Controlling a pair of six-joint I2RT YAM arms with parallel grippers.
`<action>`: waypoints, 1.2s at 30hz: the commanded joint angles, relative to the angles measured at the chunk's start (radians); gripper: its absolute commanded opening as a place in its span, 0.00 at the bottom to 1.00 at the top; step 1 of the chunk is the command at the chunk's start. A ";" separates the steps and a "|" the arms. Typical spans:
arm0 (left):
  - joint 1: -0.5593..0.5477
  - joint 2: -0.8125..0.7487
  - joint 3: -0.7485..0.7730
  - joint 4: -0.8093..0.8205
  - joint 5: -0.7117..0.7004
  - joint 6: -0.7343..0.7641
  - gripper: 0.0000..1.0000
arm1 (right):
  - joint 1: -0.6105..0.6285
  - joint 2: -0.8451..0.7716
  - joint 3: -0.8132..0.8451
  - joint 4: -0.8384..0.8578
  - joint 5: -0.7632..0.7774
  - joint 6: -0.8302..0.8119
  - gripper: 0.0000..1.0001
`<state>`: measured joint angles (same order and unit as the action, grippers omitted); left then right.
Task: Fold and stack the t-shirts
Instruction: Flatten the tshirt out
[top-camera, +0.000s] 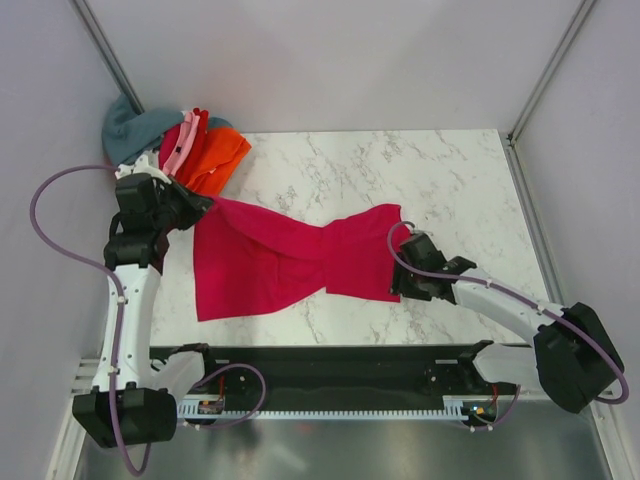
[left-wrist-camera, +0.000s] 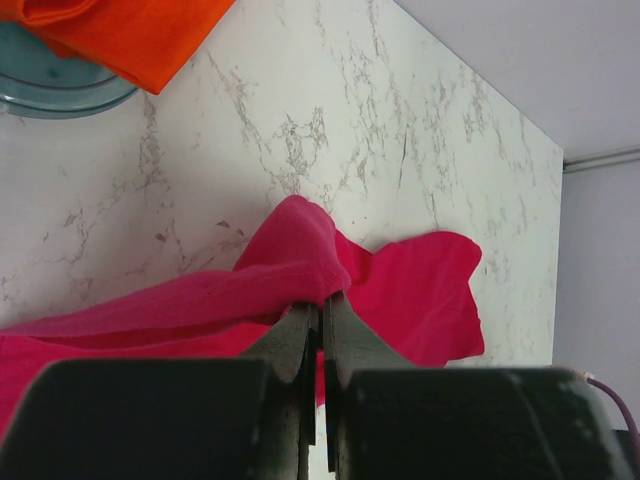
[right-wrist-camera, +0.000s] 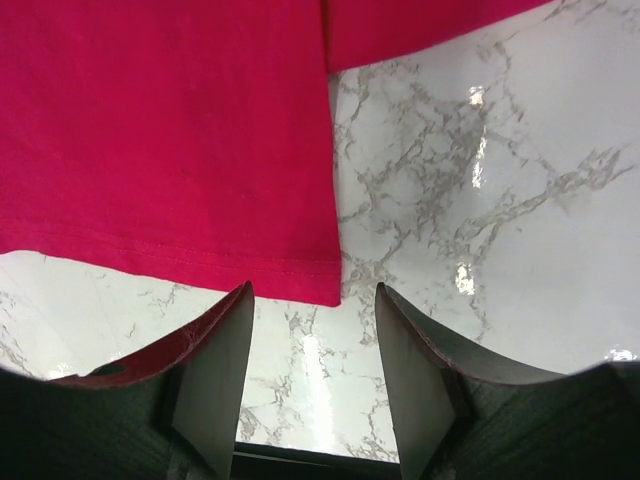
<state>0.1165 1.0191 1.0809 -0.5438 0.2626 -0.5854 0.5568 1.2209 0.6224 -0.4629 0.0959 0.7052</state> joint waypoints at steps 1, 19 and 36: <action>0.002 -0.039 -0.012 0.042 -0.016 0.038 0.02 | 0.026 0.000 -0.018 0.015 0.033 0.048 0.60; 0.002 -0.053 -0.033 0.042 -0.006 0.041 0.02 | 0.087 0.146 -0.015 0.093 0.041 0.069 0.44; 0.002 0.047 -0.064 0.077 0.070 -0.010 0.02 | 0.020 0.032 0.387 0.017 0.260 -0.050 0.00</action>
<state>0.1165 1.0225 1.0351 -0.5259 0.2821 -0.5835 0.6144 1.2552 0.8726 -0.4557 0.2729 0.7162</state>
